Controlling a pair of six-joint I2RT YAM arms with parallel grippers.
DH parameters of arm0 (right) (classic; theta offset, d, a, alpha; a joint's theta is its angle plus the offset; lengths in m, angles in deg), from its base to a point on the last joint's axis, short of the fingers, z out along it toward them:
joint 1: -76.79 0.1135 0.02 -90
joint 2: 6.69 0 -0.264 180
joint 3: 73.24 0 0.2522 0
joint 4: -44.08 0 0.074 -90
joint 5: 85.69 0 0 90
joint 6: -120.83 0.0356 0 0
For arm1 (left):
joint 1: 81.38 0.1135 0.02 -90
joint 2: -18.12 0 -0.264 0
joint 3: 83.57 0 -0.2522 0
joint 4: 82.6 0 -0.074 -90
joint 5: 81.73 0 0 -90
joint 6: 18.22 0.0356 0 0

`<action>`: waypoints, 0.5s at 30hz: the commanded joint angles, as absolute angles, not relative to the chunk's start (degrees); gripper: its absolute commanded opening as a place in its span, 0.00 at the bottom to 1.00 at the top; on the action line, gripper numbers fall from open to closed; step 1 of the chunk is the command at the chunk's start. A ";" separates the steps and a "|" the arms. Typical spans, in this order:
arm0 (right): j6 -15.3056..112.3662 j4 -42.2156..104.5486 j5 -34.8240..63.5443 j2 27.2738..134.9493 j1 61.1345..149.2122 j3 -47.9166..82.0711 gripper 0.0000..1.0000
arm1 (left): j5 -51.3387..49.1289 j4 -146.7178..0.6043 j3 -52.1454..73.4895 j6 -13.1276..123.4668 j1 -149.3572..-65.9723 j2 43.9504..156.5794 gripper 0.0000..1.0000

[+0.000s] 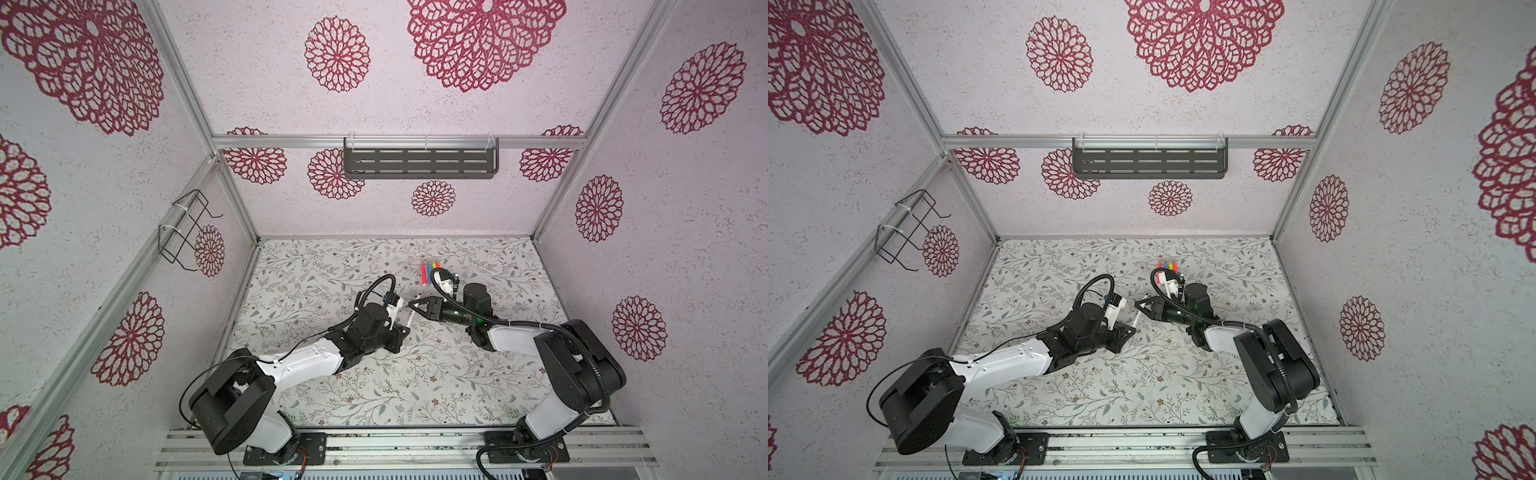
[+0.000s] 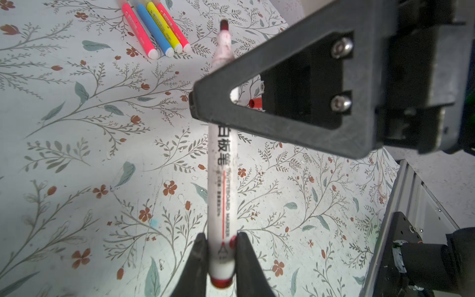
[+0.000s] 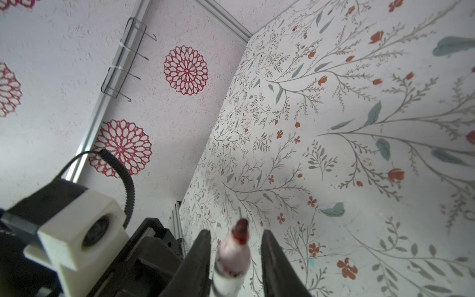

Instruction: Insert the pens into the pen caps

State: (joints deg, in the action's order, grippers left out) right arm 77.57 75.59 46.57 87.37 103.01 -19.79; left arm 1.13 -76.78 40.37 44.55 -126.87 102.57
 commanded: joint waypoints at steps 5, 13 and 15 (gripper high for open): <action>76.96 77.92 47.70 86.19 104.03 -18.69 0.06 | -0.16 -77.79 39.66 44.77 -127.39 101.51 0.19; 76.53 77.30 47.50 84.74 105.77 -18.69 0.03 | 0.12 -76.57 37.42 45.04 -127.43 102.44 0.42; 76.51 77.34 47.55 84.39 106.05 -18.69 0.03 | 0.20 -76.49 36.93 45.23 -127.38 102.84 0.43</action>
State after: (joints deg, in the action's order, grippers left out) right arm 78.29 76.18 47.53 87.15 105.52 -19.40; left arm 0.56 -76.13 38.64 44.33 -127.05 102.48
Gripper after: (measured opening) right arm 0.166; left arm 0.425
